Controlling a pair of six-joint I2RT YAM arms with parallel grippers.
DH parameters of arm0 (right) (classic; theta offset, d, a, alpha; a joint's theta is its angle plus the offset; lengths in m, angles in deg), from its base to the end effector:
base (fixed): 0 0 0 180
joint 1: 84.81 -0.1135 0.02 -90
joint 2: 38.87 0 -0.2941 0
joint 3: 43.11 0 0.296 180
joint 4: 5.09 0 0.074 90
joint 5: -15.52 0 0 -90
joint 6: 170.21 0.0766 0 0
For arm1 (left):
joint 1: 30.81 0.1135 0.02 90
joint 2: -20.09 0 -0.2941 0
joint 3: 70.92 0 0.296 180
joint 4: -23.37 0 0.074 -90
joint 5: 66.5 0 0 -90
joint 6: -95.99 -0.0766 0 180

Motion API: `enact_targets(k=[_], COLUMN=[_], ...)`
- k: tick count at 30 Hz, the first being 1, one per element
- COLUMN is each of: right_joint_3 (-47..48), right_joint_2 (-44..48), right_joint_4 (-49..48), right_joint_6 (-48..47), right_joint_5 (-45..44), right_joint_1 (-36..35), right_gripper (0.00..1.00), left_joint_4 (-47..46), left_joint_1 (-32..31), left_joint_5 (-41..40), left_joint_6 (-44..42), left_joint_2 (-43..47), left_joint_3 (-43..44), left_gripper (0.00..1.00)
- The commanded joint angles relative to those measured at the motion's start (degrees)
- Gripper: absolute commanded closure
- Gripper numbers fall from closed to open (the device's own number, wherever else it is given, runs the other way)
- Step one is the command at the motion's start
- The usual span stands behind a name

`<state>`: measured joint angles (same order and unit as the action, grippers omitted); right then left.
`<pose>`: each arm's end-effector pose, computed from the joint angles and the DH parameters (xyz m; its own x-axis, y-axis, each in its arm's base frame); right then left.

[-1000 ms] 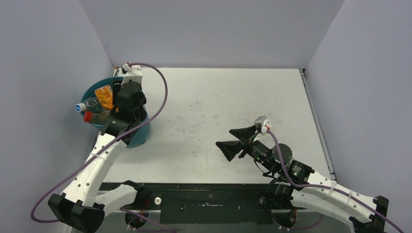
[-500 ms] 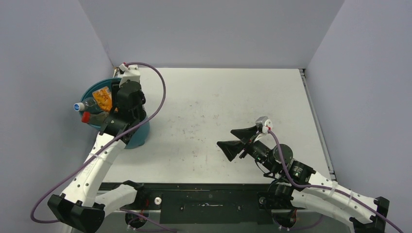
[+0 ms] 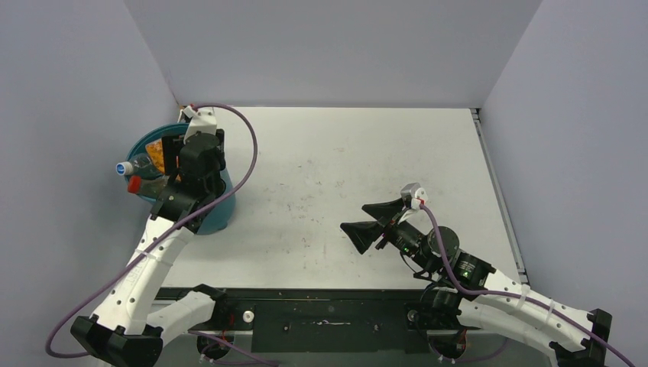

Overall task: Put the plastic bottles in the bin
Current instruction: Place the plastic bottle in the trash bin.

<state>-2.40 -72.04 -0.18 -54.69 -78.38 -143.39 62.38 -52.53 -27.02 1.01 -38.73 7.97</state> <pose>0.1178 0.1829 0.3202 -0.3300 0.2844 -0.9001 -0.7467 0.5048 0.4332 0.2651 -0.0420 0.4269 -0.3388 0.1944 -0.9205 -0.4151 0.8472 0.3317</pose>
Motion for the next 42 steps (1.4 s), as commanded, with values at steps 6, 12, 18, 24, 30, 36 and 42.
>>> enact_targets(k=[6, 12, 18, 24, 30, 36, 42], right_joint_3=[0.68, 0.94, 1.45, 0.81, 0.28, -0.12, -1.01], right_joint_2=[-1.11, -1.55, -2.15, -1.98, -1.11, -0.31, -1.15], right_joint_4=[-2.67, -2.58, -2.49, -3.18, -3.22, -3.35, -5.94], right_joint_6=[0.57, 0.5, 0.32, 0.58, 0.58, 0.36, -0.2], right_joint_5=[-0.89, -0.94, -0.95, -0.94, -1.14, -0.8, 0.32], right_joint_1=[-0.38, -0.37, -0.4, -0.34, -0.44, -0.44, -0.35], right_gripper=[0.1, 0.1, 0.1, 0.1, 0.1, 0.1, 0.1], left_joint_4=[0.2, 0.24, 0.5, 1.61, 3.22, 5.2, 15.39], left_joint_1=[-1.84, -2.75, -3.63, -4.29, -4.39, -2.79, -1.14], left_joint_5=[1.29, 1.6, 1.66, 0.55, 0.42, -3.16, -1.01], left_joint_6=[0.1, -0.13, -0.65, -1.12, -1.42, 4.14, 19.58], left_joint_2=[2.51, 3.66, 3.9, 5.17, 7.62, 13.3, 20.09], left_joint_3=[0.7, 1.06, 1.49, 2.21, 4.24, 4.5, 6.3], left_gripper=[0.07, 0.04, 0.04, 0.04, 0.04, 0.04, 0.04])
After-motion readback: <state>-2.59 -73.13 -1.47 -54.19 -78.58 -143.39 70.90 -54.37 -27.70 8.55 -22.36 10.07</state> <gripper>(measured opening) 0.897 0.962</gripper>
